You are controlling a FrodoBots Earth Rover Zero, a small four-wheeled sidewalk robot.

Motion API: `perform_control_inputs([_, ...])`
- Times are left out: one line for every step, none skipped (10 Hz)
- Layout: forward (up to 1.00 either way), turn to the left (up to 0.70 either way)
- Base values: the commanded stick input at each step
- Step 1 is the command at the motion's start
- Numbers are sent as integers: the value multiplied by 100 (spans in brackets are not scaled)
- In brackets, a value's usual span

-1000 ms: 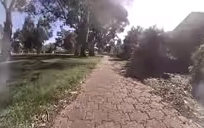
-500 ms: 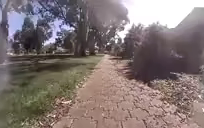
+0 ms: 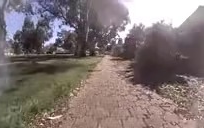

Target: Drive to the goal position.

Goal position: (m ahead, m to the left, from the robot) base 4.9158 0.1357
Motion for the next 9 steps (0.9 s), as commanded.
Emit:
perform_control_inputs([70, 0])
perform_control_inputs([70, 0])
perform_control_inputs([70, 0])
perform_control_inputs([70, 0])
perform_control_inputs([70, 0])
perform_control_inputs([70, 0])
perform_control_inputs([70, 0])
perform_control_inputs([70, 0])
perform_control_inputs([70, 0])
